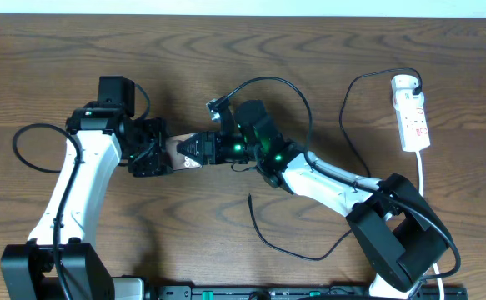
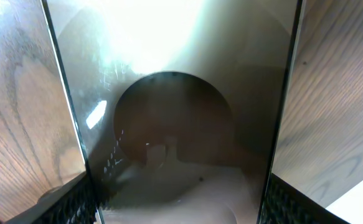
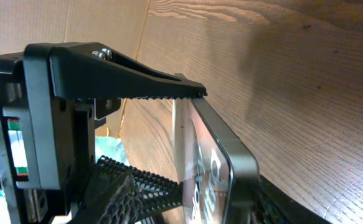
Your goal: Plug charger to phone and switch on socket
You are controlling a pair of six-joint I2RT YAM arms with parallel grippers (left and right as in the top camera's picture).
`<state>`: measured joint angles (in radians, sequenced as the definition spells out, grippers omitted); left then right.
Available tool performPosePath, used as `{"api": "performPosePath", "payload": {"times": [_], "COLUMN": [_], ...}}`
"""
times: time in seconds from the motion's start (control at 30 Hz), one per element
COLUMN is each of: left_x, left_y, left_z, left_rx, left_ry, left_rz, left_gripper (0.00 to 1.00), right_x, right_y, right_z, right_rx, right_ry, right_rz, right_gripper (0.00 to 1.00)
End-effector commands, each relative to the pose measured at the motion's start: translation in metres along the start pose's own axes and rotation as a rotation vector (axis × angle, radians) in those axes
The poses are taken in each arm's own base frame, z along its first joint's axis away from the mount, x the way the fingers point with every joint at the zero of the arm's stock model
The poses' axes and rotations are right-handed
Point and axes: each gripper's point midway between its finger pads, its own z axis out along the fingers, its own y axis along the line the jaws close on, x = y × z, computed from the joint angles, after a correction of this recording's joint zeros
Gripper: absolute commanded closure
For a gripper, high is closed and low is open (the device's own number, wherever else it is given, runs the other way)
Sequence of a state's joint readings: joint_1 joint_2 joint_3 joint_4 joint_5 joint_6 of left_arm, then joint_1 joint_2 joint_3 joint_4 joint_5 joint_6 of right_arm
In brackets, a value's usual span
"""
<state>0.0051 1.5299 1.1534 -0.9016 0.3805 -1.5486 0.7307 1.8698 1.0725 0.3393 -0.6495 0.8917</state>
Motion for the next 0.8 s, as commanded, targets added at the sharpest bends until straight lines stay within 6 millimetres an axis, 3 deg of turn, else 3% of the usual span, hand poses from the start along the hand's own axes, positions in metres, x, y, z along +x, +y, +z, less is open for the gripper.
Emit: {"api": "performPosePath", "payload": {"times": [0.0,0.77], "left_x": [0.010,0.027], "left_y": [-0.002,-0.001], "left_z": [-0.003,0.000], "left_rx": [0.008,0.008], "left_ry": [0.048,0.089], "left_rz": [0.006,0.082], "left_gripper": [0.93,0.93], "right_x": [-0.001,0.000], "right_y": [0.004,0.005], "right_z": [0.004,0.004], "right_rx": [-0.001,0.000], "right_ry": [-0.006,-0.004], "right_rz": [-0.015,-0.020], "right_gripper": [0.52,0.56]}}
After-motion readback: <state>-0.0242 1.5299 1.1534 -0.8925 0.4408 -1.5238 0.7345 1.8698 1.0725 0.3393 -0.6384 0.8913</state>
